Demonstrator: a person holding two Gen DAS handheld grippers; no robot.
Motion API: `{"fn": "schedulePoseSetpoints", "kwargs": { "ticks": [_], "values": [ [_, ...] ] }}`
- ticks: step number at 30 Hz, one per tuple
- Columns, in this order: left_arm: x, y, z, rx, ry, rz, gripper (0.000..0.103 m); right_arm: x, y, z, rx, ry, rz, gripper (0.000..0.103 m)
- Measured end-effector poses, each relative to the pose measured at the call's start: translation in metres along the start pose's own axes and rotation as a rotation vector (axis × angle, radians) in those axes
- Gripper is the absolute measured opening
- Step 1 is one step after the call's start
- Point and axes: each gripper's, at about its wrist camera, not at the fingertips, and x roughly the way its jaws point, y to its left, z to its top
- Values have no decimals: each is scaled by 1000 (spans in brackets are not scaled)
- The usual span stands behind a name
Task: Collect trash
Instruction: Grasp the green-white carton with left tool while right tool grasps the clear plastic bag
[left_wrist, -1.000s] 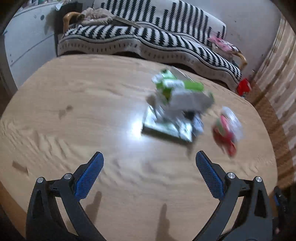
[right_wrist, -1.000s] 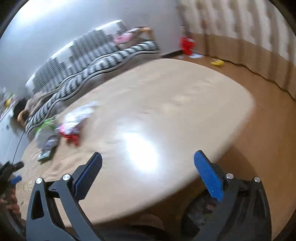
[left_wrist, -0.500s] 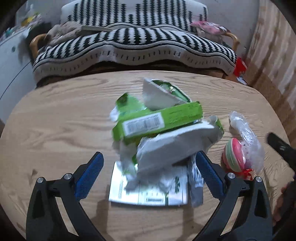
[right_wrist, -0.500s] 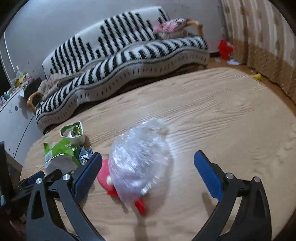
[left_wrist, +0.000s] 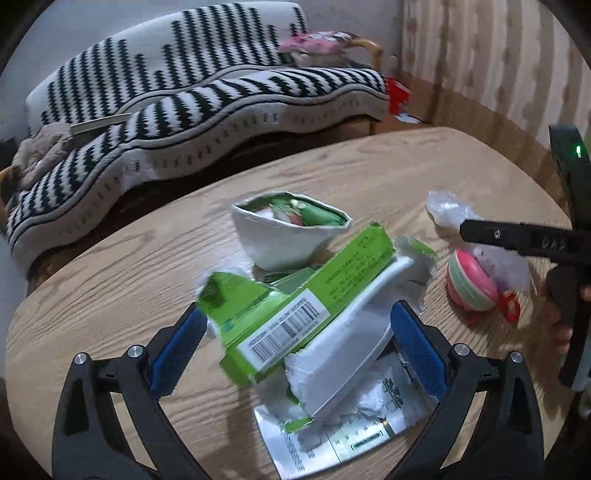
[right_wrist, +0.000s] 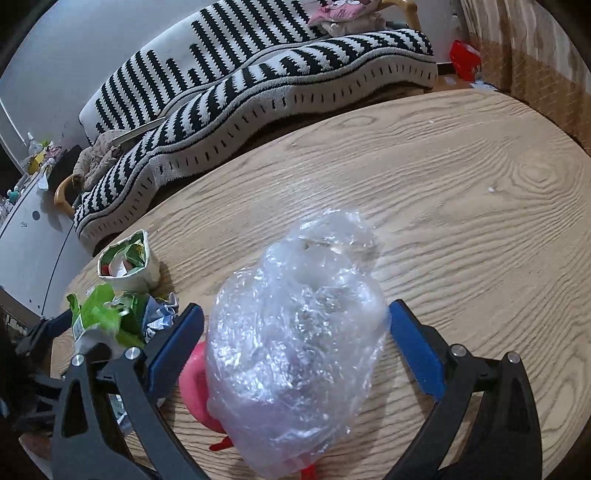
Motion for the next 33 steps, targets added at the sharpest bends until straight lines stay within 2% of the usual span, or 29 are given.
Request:
{"fn": "schedulePoseSetpoints", "kwargs": {
  "ticks": [1, 2, 4, 5, 6, 7, 13, 16, 19, 22, 24, 26, 30, 33],
  "values": [
    [3, 0, -1, -5, 1, -24, 96, 0, 0, 0, 1, 0, 16, 91],
    [4, 0, -2, -14, 3, -51, 83, 0, 1, -1, -1, 7, 21, 83],
    [2, -3, -1, -13, 3, -88, 68, 3, 2, -2, 1, 31, 33, 37],
    [-1, -6, -1, -7, -5, -84, 55, 2, 1, -4, 12, 29, 36, 35],
    [-5, -8, 1, -4, -11, -81, 51, -2, 1, -4, 11, 14, 36, 29],
    [-7, -9, 2, -9, -9, -69, 49, -6, 2, -5, 7, 3, 34, 18],
    [-22, -4, 4, -119, 3, 4, 43, -36, 3, -8, 3, -102, 22, 16],
    [-37, -3, 3, -144, -23, 14, 43, -39, 4, -10, -10, -113, 11, 16],
    [-49, -1, 1, -162, -45, 5, 43, -37, 7, -12, -9, -101, 19, 16],
    [-61, 10, -2, -215, -63, -49, 43, -38, 9, -13, -14, -105, 17, 16],
    [-66, 18, -4, -250, -71, -78, 37, -37, 9, -13, -20, -109, 5, 16],
    [-67, 29, -6, -306, -67, -103, 22, -35, 8, -12, -18, -103, 0, 16],
    [-61, 41, -11, -352, -46, -60, 21, -32, 5, -11, -14, -95, -5, 16],
    [-60, 43, -12, -368, -47, -59, 19, -32, 7, -11, -17, -98, -8, 16]
  ]
}}
